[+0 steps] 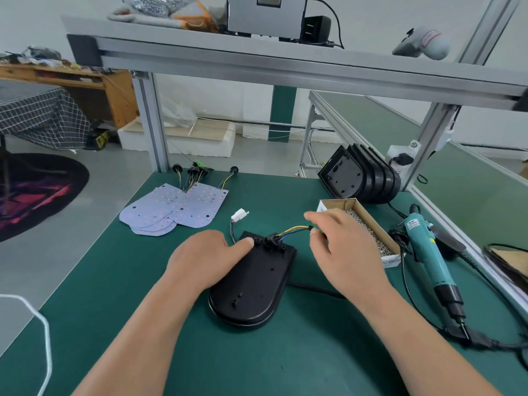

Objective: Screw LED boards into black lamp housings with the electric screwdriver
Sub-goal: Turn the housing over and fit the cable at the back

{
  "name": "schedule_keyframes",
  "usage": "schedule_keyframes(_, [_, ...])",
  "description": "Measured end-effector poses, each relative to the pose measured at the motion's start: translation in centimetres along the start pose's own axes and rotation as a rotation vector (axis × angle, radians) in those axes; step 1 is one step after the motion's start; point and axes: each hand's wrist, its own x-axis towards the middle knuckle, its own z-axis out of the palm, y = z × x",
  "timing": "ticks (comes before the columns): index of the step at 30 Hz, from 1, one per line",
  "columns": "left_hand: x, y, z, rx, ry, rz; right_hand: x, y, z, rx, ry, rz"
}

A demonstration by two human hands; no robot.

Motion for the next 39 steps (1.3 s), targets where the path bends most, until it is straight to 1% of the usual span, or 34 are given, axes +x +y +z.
schedule_keyframes(3, [0.0,0.3,-0.1,0.082,-0.043,-0.002,0.3,-1.4,0.3,-0.116,0.025,-0.286])
schedule_keyframes(5, [0.1,0.3,-0.3,0.051,-0.061,-0.005,0.5,-2.1,0.8,-0.166,-0.069,-0.354])
schedule_keyframes(6, [0.1,0.4,-0.3,0.031,-0.062,-0.008,0.5,-2.3,1.1,-0.199,-0.157,-0.339])
schedule_keyframes(8, [-0.1,0.5,-0.3,0.006,-0.048,-0.007,0.6,-2.0,1.6,-0.212,-0.337,-0.240])
schedule_keyframes(10, [-0.4,0.9,0.0,-0.005,-0.044,0.011,0.6,-1.3,2.0,-0.056,-0.382,-0.116])
schedule_keyframes(12, [-0.6,1.2,0.3,-0.039,-0.044,0.027,0.5,-0.7,2.2,0.057,-0.376,-0.052])
schedule_keyframes(14, [-0.6,1.2,0.3,-0.145,-0.072,0.009,0.3,-0.5,2.3,0.099,-0.373,-0.042])
schedule_keyframes(15, [-0.6,1.2,0.2,-0.260,-0.099,-0.003,0.3,-0.4,2.4,0.122,-0.365,-0.028])
schedule_keyframes(18, [-0.8,1.6,-0.3,-0.742,-0.244,-0.024,0.4,0.2,2.5,0.189,-0.312,0.034])
schedule_keyframes(20, [-1.2,2.1,0.1,-0.887,-0.303,-0.039,0.4,0.6,2.7,0.219,-0.294,0.062])
schedule_keyframes(23, [-1.6,2.9,1.2,-0.945,-0.329,0.002,0.2,0.6,2.7,0.250,-0.274,0.088])
schedule_keyframes(27, [-1.9,3.6,1.5,-0.959,-0.251,0.099,0.2,0.7,2.4,0.296,-0.204,0.106])
schedule_keyframes(31, [-2.2,3.8,1.6,-0.947,-0.220,0.107,-0.1,0.4,2.6,0.279,-0.164,0.067])
schedule_keyframes(34, [-2.3,3.9,1.7,-0.931,-0.208,0.099,0.0,0.1,2.8,0.269,-0.151,0.074])
schedule_keyframes(36, [-2.3,3.9,1.7,-0.927,-0.203,0.099,0.1,0.0,2.8,0.302,-0.138,0.109])
schedule_keyframes(39, [-2.6,4.2,1.9,-0.906,-0.178,0.114,0.4,0.3,2.6,0.457,-0.105,0.229])
